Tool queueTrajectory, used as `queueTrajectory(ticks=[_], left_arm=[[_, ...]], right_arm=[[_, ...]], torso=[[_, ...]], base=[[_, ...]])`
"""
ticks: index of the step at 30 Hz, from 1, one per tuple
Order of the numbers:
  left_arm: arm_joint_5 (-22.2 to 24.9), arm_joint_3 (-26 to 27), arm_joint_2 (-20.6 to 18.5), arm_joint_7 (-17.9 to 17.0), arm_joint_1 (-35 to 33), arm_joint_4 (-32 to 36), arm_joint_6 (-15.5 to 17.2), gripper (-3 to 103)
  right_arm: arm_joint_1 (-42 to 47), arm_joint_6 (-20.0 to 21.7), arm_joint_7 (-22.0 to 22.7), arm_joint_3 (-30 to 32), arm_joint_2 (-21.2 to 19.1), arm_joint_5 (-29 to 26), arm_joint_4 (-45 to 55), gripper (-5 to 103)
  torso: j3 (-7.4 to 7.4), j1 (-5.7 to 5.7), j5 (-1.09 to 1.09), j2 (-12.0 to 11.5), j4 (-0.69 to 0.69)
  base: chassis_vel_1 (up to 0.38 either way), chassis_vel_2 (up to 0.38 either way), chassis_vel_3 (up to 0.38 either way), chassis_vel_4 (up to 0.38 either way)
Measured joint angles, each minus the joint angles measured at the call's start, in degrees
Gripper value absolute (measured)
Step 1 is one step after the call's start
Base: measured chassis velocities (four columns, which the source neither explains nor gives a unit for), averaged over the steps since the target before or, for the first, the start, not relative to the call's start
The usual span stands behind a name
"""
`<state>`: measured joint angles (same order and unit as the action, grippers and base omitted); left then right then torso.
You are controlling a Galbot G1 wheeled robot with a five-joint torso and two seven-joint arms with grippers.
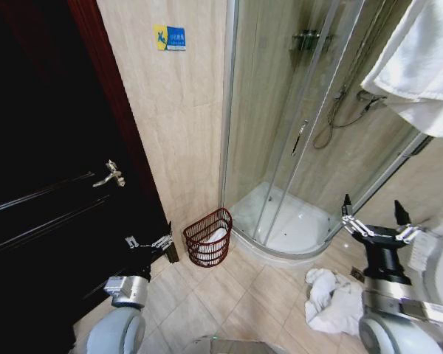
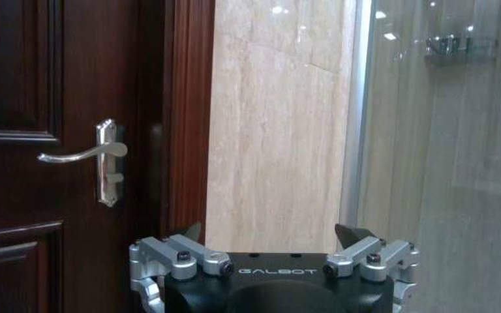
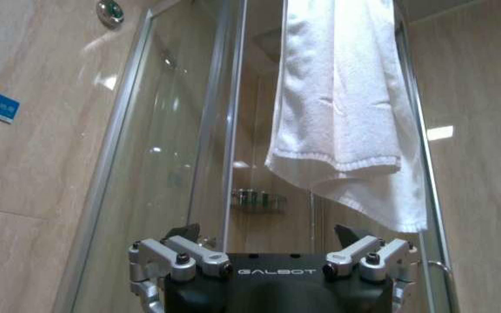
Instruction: Discard the used towel into the hamper.
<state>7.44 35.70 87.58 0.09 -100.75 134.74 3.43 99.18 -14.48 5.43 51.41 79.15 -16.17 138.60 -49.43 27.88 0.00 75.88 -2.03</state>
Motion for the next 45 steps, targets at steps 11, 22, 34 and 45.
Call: queueTrajectory(ticks=[11,22,34,45], left_arm=[[0.0,0.0,0.0,0.0,0.0,0.0,0.0,100],[0.0,0.0,0.0,-0.1,0.0,0.0,0.0,100],[0.0,0.0,0.0,-0.1,0.0,-0.1,0.0,100],[0.0,0.0,0.0,0.0,0.0,-0.1,0.0,100]], right_arm=[[0.3,-0.6,-0.4,1.2,0.0,-0.9,-1.1,100],[0.3,-0.9,-0.8,1.0,0.3,-1.0,-1.6,100],[0.3,-0.9,-1.6,0.5,0.4,-1.0,-1.4,100],[0.4,-1.0,-1.6,1.1,0.2,-1.1,-1.7,100]], torso=[[0.0,0.0,0.01,0.0,0.0],[0.0,0.0,0.0,0.0,0.0],[0.0,0.0,0.01,0.0,0.0],[0.0,0.0,0.01,0.0,0.0]], base=[[-0.022,-0.016,0.014,0.009],[-0.016,-0.018,0.02,0.021],[-0.114,-0.109,0.107,0.106],[-0.233,-0.255,0.249,0.248]])
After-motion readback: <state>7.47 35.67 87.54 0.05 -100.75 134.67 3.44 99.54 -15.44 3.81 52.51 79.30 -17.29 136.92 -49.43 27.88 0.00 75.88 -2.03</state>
